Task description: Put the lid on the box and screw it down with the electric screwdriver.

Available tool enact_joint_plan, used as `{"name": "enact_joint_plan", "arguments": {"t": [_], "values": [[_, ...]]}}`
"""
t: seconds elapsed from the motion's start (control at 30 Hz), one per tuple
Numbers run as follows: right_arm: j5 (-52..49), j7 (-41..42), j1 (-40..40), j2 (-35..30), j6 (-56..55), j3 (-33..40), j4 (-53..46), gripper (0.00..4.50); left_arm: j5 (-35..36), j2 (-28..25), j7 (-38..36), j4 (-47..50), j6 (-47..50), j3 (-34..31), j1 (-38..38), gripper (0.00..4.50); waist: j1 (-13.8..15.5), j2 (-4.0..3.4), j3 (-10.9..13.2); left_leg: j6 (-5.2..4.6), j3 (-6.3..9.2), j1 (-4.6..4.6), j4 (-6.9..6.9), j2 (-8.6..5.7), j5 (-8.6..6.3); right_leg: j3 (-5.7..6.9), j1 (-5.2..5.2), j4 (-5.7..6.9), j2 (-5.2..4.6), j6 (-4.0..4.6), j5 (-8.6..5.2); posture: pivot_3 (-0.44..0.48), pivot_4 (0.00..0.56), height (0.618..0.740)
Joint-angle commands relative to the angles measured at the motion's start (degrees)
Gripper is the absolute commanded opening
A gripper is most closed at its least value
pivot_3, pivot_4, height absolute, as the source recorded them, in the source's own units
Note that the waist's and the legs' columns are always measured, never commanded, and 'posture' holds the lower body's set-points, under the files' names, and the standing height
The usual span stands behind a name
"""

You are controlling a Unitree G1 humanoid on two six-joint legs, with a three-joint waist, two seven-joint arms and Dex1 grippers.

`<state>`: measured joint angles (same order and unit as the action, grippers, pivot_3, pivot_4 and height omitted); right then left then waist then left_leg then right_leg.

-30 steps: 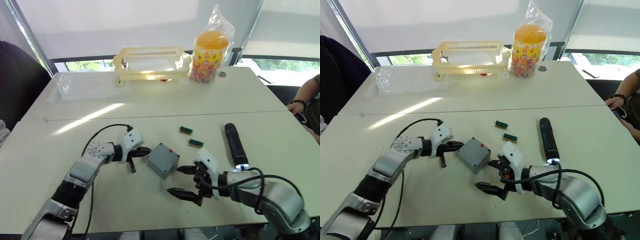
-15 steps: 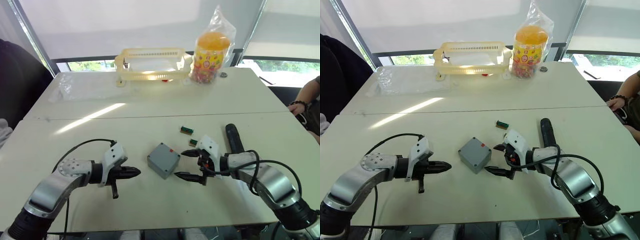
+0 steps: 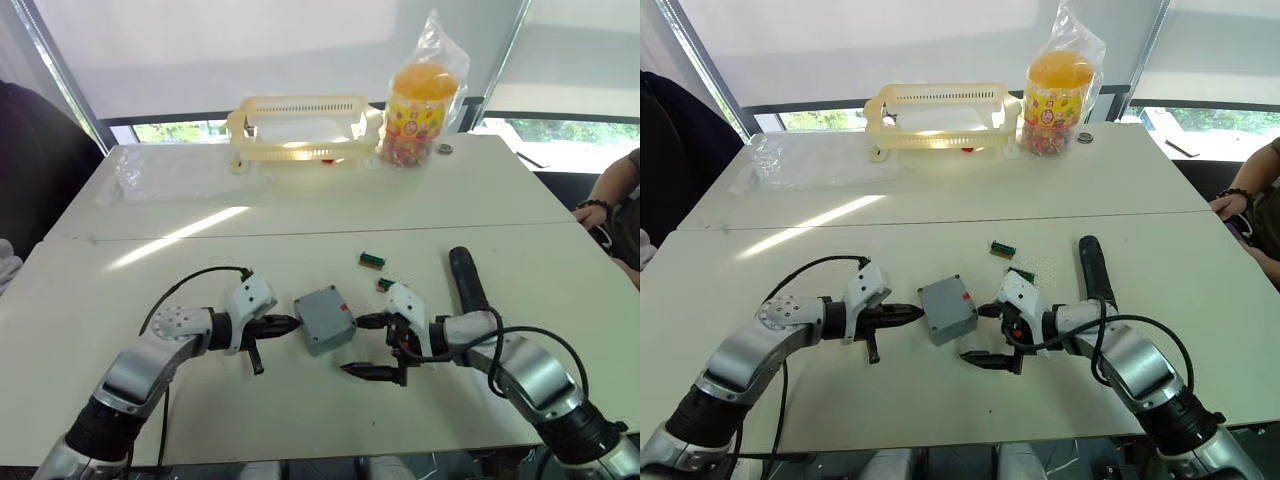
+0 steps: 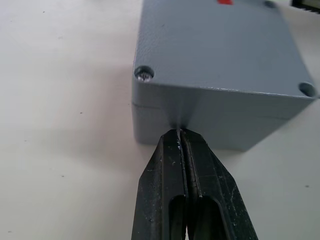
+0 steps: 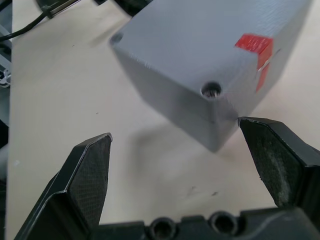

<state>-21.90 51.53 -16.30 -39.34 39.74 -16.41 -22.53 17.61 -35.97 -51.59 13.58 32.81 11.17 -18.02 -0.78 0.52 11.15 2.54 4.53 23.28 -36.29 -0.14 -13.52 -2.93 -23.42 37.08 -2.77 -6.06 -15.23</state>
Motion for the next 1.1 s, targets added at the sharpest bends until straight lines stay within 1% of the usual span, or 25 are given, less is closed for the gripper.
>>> {"name": "enact_joint_plan", "arguments": {"t": [0.03,0.17,0.33,0.5,0.6,0.7,0.77,0.8,0.87,0.93,1.1], "values": [[-2.07,-0.99,1.39,0.85,1.48,0.94,-5.43,4.43,-0.82,0.34,-0.78,-0.12,-2.55,0.48,-1.17,0.0,0.0,0.0,0.0,0.0,0.0,0.0,0.0,0.0,0.0,0.0,0.0,0.0,0.0,0.0,0.0,0.0,0.15,0.74],[-2.56,-2.53,2.32,1.47,2.98,1.4,-6.98,4.43,-1.5,0.65,-1.23,-1.22,-3.71,0.52,-1.54,0.0,-0.01,0.01,0.0,0.0,0.0,0.0,0.0,0.0,0.0,0.0,0.0,0.0,0.0,0.0,0.0,0.0,0.15,0.74],[-1.87,-3.36,2.61,1.61,2.92,1.41,-6.97,4.43,-1.01,1.36,-0.88,-0.71,-2.76,-0.02,-1.62,0.0,-0.01,0.01,0.0,0.0,0.0,0.0,-0.01,0.0,0.0,0.0,0.0,0.01,0.0,0.0,0.0,0.0,0.15,0.74],[-1.65,-2.75,2.66,-0.65,2.33,3.48,-7.04,4.43,-0.08,-1.3,-2.17,2.52,-1.11,-1.49,1.01,0.0,-0.02,0.01,0.0,0.0,0.0,0.0,-0.02,0.0,0.0,0.0,0.01,0.01,0.0,0.0,0.0,0.0,0.15,0.74],[-4.76,-1.32,2.02,-3.32,4.31,8.68,-8.12,4.43,2.15,-3.89,-3.02,4.4,0.81,-4.75,1.45,0.0,0.01,0.01,0.0,0.0,0.0,0.0,-0.02,0.0,0.0,0.0,0.01,0.01,-0.01,0.0,0.0,0.0,0.15,0.74],[-11.55,-0.08,-0.54,-5.26,9.32,16.17,-7.61,4.43,6.75,-5.52,-3.51,6.25,4.52,-9.5,0.4,0.0,0.0,0.01,0.0,0.0,0.02,0.01,-0.03,0.0,0.0,0.01,0.01,0.02,0.0,0.0,0.0,0.0,0.15,0.74],[-17.05,-0.95,-4.42,-4.58,14.02,21.27,-4.09,4.43,10.0,-5.87,-3.32,7.38,6.88,-12.36,-1.08,0.0,-0.03,0.01,0.0,0.0,0.02,0.0,-0.04,0.01,0.0,0.01,0.02,0.02,0.0,0.0,0.0,0.0,0.15,0.74],[-17.22,-2.54,-7.52,-3.24,14.25,22.86,0.0,4.43,11.84,-5.69,-2.69,7.73,8.43,-13.92,-2.59,0.0,-0.04,0.01,0.0,0.0,0.02,0.0,-0.04,0.01,0.0,0.01,0.02,0.02,0.0,0.0,0.0,0.0,0.15,0.74],[-12.65,-4.39,-12.2,-1.27,9.61,21.26,7.63,4.43,14.4,-4.88,-0.92,7.59,10.95,-16.06,-5.84,0.0,-0.14,0.04,0.0,0.0,0.02,-0.04,-0.08,0.01,0.0,0.01,0.07,0.03,0.02,0.0,0.0,0.0,0.15,0.74],[-7.77,-5.64,-15.11,0.68,4.38,18.31,13.54,4.43,15.96,-4.36,0.37,7.57,12.68,-16.84,-7.91,0.0,-0.12,0.05,0.0,0.0,0.01,-0.07,-0.08,0.01,0.0,0.01,0.09,0.03,0.02,0.0,0.0,0.0,0.15,0.74],[1.36,-7.4,-21.15,7.44,-7.07,12.44,28.64,4.43,17.04,-3.92,2.88,8.64,14.58,-16.22,-9.95,0.0,-0.49,0.05,-0.01,0.01,-0.05,-0.01,-0.01,0.01,0.01,-0.03,-0.03,0.05,0.02,-0.01,0.01,0.0,0.15,0.74]]}}
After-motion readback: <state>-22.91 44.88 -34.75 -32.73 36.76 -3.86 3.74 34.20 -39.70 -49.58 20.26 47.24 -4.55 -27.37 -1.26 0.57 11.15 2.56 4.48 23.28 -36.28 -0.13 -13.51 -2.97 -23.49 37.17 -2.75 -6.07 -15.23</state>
